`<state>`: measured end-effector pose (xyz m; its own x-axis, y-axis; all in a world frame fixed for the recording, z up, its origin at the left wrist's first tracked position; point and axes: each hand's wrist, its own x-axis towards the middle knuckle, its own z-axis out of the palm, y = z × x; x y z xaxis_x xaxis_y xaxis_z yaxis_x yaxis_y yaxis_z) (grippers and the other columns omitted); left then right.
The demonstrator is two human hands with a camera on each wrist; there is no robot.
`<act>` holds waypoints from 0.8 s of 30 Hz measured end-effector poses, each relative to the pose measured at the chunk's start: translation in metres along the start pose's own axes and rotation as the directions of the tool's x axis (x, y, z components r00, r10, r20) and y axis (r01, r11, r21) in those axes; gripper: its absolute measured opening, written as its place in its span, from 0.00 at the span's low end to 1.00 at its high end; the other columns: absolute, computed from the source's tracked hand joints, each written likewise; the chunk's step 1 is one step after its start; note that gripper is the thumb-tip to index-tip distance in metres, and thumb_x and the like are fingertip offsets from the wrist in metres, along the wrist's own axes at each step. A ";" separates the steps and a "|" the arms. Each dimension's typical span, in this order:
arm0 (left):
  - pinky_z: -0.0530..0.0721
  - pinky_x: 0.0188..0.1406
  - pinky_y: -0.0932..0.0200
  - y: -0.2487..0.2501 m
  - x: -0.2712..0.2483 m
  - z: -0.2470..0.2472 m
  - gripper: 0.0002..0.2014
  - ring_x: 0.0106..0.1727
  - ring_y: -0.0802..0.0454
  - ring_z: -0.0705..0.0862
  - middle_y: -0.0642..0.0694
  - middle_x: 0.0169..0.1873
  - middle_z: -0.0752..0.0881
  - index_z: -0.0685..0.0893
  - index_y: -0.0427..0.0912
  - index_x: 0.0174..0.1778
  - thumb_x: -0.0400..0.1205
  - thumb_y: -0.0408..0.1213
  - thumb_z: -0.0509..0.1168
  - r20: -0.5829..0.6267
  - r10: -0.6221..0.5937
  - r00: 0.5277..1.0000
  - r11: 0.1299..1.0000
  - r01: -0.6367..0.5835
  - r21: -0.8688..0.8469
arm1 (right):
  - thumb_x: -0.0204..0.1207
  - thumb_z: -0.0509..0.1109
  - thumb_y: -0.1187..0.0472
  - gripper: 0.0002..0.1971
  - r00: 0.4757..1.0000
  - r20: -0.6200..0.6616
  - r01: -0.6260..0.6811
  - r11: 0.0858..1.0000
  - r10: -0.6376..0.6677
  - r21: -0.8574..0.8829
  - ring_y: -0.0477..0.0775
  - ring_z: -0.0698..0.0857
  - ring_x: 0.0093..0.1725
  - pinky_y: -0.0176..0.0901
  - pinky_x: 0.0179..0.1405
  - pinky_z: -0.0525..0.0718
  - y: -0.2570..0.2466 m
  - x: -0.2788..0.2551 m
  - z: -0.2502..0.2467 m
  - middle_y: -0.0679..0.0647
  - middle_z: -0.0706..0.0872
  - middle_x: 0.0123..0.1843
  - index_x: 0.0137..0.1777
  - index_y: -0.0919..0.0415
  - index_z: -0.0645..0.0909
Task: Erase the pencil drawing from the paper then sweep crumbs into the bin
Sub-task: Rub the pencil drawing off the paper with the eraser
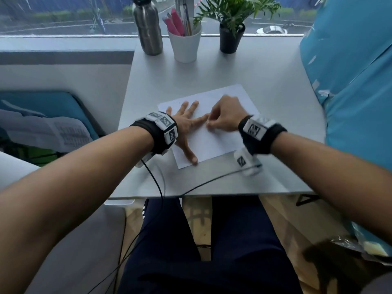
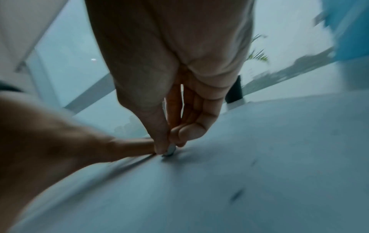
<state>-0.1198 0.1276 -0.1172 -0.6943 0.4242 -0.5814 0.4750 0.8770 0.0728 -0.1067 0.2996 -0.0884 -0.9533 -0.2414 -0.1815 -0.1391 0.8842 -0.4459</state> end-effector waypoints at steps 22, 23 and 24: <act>0.36 0.77 0.23 0.003 0.000 -0.002 0.79 0.81 0.42 0.24 0.49 0.80 0.22 0.28 0.70 0.79 0.41 0.78 0.75 0.006 -0.024 1.000 1.000 0.024 0.001 | 0.63 0.79 0.58 0.04 0.999 -0.041 -0.004 0.999 0.006 0.040 0.47 0.87 0.37 0.37 0.45 0.84 0.003 -0.008 0.003 0.51 0.91 0.36 0.36 0.57 0.91; 0.36 0.77 0.23 0.003 0.001 -0.001 0.79 0.81 0.42 0.24 0.49 0.80 0.21 0.27 0.70 0.78 0.40 0.79 0.75 0.008 -0.025 1.000 1.000 0.025 0.004 | 0.63 0.78 0.59 0.03 1.000 -0.016 0.023 0.999 -0.023 0.042 0.46 0.85 0.32 0.38 0.41 0.83 -0.004 -0.015 0.010 0.50 0.89 0.32 0.31 0.57 0.89; 0.36 0.76 0.23 0.002 0.002 -0.001 0.80 0.81 0.41 0.23 0.49 0.80 0.21 0.26 0.70 0.78 0.39 0.79 0.74 0.010 -0.024 1.000 1.000 0.023 0.012 | 0.64 0.77 0.61 0.04 0.997 0.038 0.069 0.997 -0.070 0.028 0.46 0.83 0.29 0.38 0.38 0.82 -0.012 -0.025 0.018 0.50 0.88 0.29 0.29 0.58 0.88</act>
<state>-0.1205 0.1305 -0.1176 -0.6996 0.4010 -0.5914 0.4651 0.8839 0.0492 -0.0760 0.2879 -0.0943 -0.9303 -0.3180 -0.1827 -0.1971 0.8537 -0.4819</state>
